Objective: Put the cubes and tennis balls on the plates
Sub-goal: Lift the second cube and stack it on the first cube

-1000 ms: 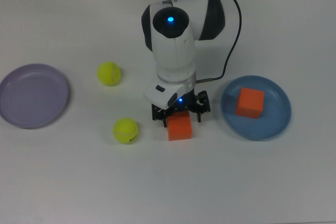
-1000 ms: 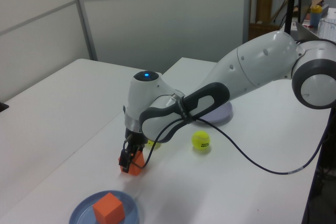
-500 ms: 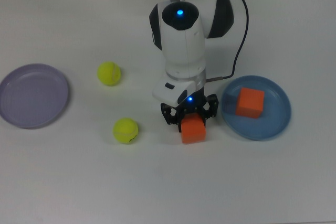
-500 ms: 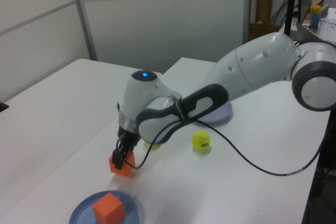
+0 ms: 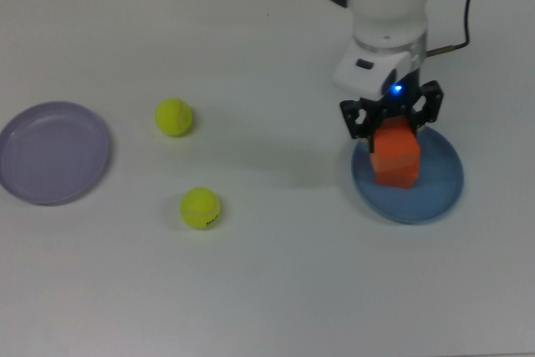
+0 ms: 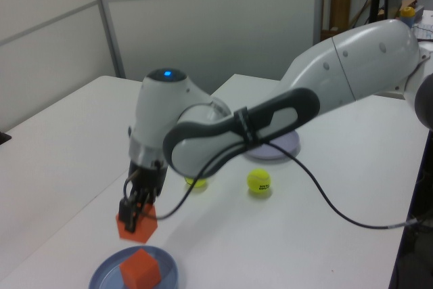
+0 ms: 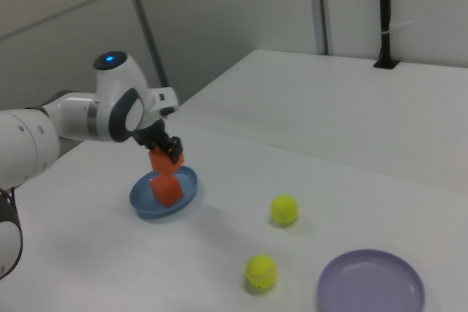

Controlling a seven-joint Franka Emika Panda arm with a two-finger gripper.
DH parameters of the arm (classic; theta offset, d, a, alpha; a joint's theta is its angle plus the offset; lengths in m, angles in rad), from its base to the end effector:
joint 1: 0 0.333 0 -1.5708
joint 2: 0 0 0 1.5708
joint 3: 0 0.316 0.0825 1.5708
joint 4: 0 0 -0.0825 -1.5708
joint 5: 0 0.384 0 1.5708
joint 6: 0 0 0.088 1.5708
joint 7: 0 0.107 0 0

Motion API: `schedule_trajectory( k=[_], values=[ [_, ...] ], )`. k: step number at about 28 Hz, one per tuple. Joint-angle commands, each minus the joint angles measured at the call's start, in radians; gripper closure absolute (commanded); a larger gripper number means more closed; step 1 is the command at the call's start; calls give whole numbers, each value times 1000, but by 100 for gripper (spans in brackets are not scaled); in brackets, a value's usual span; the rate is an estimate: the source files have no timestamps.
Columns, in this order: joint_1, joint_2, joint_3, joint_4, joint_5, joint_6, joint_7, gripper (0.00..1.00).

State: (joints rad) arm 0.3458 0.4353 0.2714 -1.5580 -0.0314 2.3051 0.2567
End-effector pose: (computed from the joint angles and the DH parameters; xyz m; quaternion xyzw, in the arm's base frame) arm 0.5935 0.3849 0.4369 -0.9720 -0.1643 -0.1304 0.1058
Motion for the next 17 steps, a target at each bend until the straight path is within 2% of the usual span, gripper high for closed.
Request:
schedule_trajectory(
  k=[1,2,4,12,13,14,17],
  values=[
    [22,5,6,-31,-64,-4,78,100],
    [22,8,17,-31,-83,-3,91,100],
    [22,19,18,-33,-93,0,98,100],
    [25,42,20,-31,-108,5,101,100],
    [25,42,20,-31,-108,2,99,18],
    [25,40,20,-33,-111,-4,93,0],
    [24,37,20,-37,-116,-7,87,0]
  ],
)
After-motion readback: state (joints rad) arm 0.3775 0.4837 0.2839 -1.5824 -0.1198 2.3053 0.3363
